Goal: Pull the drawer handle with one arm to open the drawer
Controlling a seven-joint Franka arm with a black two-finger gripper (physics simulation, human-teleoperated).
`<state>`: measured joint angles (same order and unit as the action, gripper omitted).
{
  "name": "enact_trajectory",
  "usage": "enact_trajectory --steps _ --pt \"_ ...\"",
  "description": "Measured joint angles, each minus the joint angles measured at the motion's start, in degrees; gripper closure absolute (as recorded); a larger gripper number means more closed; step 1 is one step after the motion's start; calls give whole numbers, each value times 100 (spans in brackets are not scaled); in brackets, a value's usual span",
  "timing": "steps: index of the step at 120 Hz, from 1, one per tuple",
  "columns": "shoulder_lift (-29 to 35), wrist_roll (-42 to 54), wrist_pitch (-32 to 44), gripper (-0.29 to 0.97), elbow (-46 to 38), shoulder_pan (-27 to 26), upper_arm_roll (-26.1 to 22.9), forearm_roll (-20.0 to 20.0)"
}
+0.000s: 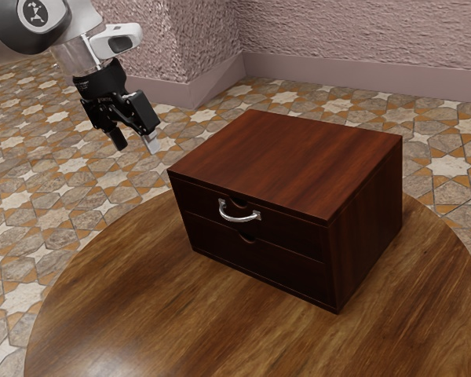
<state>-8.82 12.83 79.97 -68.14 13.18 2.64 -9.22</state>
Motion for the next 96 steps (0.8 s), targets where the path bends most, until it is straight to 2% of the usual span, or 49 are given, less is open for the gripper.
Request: enact_trajectory --steps 26,37,46,64,81,96 --pt "37 0 -16 0 54 -4 8 1" --pt "428 -3 -64 0 869 -8 -41 28" --pt "721 -11 -81 0 1189 -149 -163 47" --pt "788 -58 -74 0 1231 -687 -251 79" --pt "607 -95 -103 0 1127 -1524 88 543" --pt "520 -120 -111 0 833 -1541 176 854"
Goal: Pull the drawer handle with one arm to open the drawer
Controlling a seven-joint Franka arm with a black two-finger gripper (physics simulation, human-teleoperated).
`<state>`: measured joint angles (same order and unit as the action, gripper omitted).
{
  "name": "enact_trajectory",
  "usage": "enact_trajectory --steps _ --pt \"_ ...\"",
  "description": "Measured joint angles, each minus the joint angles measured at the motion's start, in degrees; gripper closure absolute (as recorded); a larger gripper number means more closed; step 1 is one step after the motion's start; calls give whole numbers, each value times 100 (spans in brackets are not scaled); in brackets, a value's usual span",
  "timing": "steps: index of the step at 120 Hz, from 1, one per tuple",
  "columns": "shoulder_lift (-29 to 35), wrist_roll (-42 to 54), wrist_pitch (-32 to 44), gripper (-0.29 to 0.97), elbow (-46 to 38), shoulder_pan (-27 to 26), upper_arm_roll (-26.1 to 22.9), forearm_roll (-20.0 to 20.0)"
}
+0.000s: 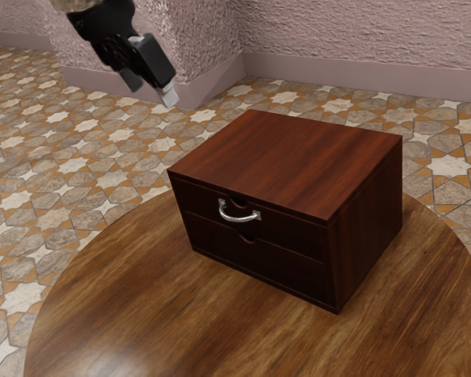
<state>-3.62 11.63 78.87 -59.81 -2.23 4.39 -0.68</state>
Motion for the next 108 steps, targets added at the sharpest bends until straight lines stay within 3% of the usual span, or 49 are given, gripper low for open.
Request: enact_trajectory --steps 12,37,56,70,108 --pt "156 -18 2 0 -570 219 -14 126" --pt "1992 -61 609 0 -3824 207 -180 355" --pt "3275 -173 987 0 -5576 -139 -81 294" --pt "3520 193 1205 0 -5928 -436 203 289" --pt "3542 2947 1460 0 -6258 -488 231 306"
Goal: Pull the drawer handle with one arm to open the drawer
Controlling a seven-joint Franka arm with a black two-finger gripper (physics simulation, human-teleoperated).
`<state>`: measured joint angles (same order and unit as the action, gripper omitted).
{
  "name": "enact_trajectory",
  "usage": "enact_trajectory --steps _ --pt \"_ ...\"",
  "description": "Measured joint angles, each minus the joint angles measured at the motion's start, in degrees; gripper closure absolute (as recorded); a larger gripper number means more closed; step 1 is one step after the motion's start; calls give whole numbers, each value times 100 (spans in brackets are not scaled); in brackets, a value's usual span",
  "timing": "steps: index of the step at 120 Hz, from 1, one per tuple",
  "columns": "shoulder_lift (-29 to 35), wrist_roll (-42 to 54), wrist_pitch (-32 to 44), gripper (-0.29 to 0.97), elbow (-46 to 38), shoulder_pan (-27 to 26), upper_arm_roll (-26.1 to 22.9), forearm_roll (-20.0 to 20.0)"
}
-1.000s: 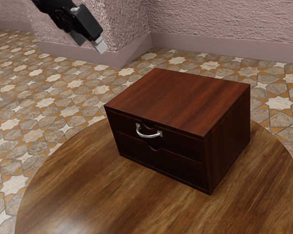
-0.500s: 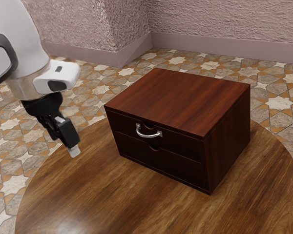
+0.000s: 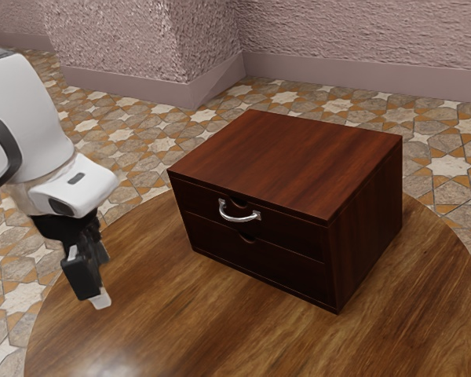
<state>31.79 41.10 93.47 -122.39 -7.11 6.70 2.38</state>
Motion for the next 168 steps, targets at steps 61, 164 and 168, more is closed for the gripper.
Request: enact_trajectory --steps 61,164,168 --pt "91 3626 2230 0 -586 -575 -11 -650" --pt "-735 5136 3404 0 -664 -428 28 -854" --pt "-755 5153 3410 0 -668 -429 53 -854"
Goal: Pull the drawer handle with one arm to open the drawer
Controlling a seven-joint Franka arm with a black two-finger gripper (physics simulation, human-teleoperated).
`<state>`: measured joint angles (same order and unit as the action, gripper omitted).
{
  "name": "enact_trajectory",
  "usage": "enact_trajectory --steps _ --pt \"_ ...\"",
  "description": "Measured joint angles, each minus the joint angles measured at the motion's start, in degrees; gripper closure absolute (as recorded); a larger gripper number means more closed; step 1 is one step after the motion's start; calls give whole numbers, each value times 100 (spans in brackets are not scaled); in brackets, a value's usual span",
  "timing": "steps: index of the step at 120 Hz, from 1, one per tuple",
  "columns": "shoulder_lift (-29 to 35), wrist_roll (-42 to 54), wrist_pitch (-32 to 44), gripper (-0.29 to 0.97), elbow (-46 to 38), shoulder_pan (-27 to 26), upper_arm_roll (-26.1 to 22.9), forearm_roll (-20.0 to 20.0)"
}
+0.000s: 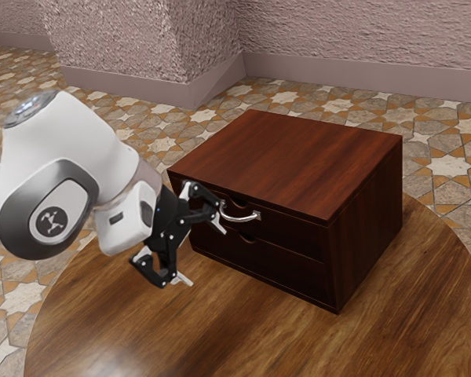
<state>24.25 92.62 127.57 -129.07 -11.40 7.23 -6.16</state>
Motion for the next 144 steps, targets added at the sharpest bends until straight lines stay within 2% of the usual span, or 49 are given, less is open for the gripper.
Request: enact_trajectory --steps 30,55,144 --pt "-43 97 86 0 18 5 34 1" --pt "-258 154 300 0 154 145 43 1" --pt "-992 209 652 0 524 156 244 -6"
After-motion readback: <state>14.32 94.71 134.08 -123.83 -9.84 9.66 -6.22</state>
